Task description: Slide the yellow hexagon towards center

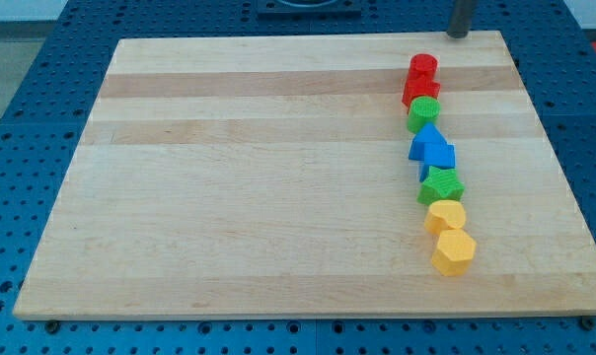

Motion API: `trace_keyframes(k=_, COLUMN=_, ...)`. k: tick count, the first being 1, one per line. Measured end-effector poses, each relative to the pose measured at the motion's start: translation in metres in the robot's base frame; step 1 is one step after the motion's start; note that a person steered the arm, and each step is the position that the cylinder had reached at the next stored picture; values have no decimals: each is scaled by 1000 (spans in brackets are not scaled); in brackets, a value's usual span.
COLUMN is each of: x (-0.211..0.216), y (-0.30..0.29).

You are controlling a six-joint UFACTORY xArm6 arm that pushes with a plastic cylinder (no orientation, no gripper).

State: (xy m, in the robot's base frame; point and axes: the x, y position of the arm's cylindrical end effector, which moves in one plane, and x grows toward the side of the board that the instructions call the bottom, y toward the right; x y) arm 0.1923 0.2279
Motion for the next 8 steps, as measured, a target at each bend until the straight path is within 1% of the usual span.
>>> trace_keyframes(k=1, x=0, y=0)
trace_keyframes(k=2, x=9, y=2)
trace_keyframes(k=3, x=40, y=21)
trace_keyframes(k=5, x=143, y=70)
trace_keyframes(k=6, x=224, y=88)
trace_keyframes(k=7, x=305, y=84)
trace_keyframes(k=8, x=396, y=62)
